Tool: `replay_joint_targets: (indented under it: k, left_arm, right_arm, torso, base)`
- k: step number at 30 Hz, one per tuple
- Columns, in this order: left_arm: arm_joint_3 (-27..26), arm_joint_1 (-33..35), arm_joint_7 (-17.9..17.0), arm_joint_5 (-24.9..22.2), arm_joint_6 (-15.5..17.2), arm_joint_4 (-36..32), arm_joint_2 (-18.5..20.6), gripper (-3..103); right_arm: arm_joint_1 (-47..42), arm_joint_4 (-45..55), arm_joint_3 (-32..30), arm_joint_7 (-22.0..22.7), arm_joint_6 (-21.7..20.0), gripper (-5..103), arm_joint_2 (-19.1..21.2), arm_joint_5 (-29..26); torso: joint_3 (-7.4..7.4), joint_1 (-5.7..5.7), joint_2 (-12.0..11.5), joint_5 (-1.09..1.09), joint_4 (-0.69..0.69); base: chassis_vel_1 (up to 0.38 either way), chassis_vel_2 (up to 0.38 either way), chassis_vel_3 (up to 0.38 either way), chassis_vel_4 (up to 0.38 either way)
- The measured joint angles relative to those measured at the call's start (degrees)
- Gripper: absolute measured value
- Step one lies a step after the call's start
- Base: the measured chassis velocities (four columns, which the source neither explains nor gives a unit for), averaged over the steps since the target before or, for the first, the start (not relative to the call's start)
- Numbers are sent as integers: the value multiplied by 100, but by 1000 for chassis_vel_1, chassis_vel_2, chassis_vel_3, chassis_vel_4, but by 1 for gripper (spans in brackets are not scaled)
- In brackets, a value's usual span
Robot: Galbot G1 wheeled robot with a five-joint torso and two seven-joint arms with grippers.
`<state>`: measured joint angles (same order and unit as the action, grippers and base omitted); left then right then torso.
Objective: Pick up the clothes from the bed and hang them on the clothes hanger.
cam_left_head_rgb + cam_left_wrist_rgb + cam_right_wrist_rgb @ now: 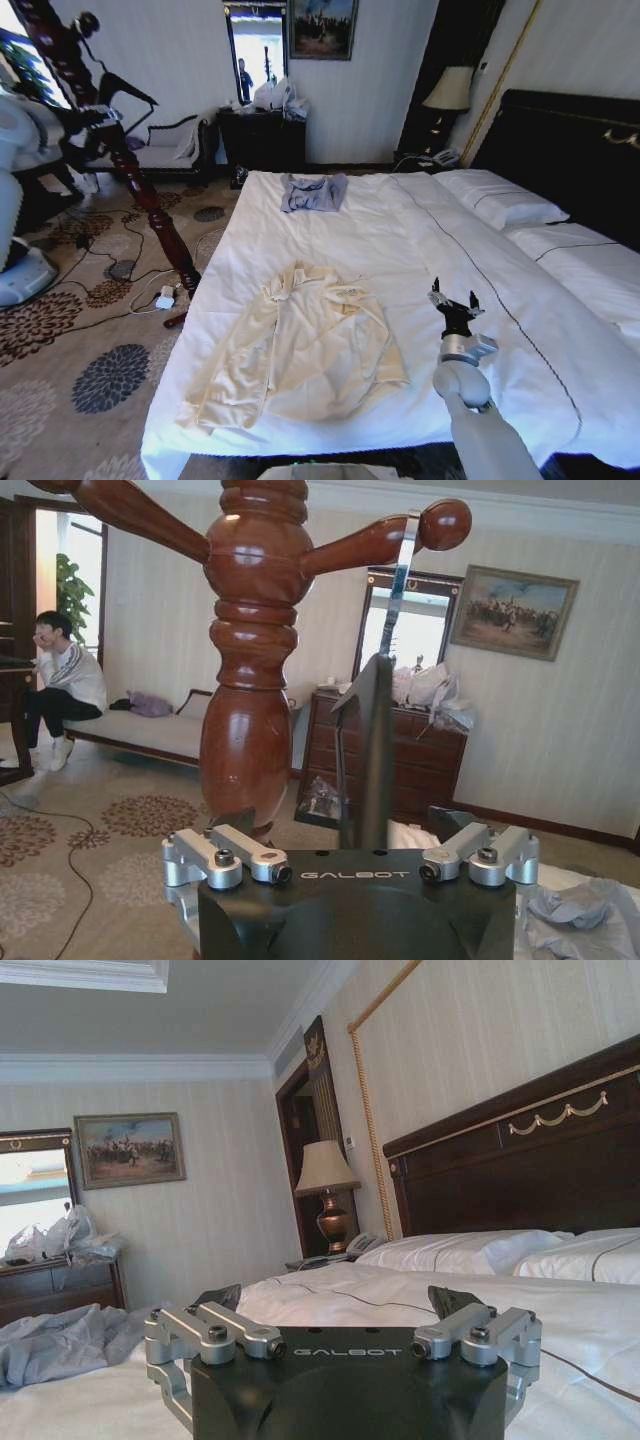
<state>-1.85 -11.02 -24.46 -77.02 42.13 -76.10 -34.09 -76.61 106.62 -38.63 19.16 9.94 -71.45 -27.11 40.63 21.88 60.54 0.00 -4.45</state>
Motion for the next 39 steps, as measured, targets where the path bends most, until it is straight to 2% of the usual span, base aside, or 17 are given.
replay_joint_targets:
  k: [4, 9, 13, 15, 18, 19, 22, 24, 27, 39]
  left_arm:
    - [104, -115, -1, -1, 0, 133, -65, 97]
    - [220, -253, -8, -34, 0, 270, -137, 88]
    - [246, -297, -14, -69, 0, 276, -141, 66]
    - [249, -297, -14, -82, 1, 258, -137, 66]
    - [250, -288, -14, -120, 1, 202, -113, 48]
    - [250, -288, -14, -120, 1, 202, -113, 48]
    - [250, -252, -4, -152, 1, 160, -84, 32]
    - [248, -242, 1, -156, 1, 152, -75, 32]
    - [244, -226, 19, -177, 2, 127, -58, 18]
    - [232, -289, 101, -85, -10, -11, -52, 18]
  right_arm:
    - [3, -3, -5, 1, 5, 100, 6, -6]
    - [21, -6, 1, 9, 5, 100, 15, -11]
    - [42, -29, 2, 27, 5, 100, 35, -17]
    - [48, -33, 2, 30, 5, 100, 35, -17]
    - [66, -40, 6, 36, 5, 100, 35, -19]
    - [66, -40, 6, 36, 5, 100, 35, -19]
    - [75, -53, 12, 48, 4, 100, 32, -20]
    - [76, -57, 12, 51, 4, 100, 32, -20]
    - [76, -65, 12, 66, 3, 100, 32, -21]
    - [69, -65, 2, 125, -2, 100, 30, -22]
  torso:
    - [0, 0, 0, 0, 0]
    - [0, 0, 0, 0, 0]
    - [0, 0, 0, 0, 0]
    - [0, 0, 0, 0, 0]
    - [0, 0, 0, 0, 0]
    - [0, 0, 0, 0, 0]
    - [0, 0, 0, 0, 0]
    - [0, 0, 0, 0, 0]
    - [1, 0, 0, 0, 0]
    - [0, 0, 0, -1, 0]
  base:
    - [0, 0, 0, 0]
    - [0, 0, 0, 0]
    - [0, 0, 0, 0]
    - [0, 0, 0, 0]
    - [0, 0, 0, 0]
    - [0, 0, 0, 0]
    - [0, 0, 0, 0]
    - [0, 0, 0, 0]
    - [0, 0, 0, 0]
    - [0, 0, 0, 0]
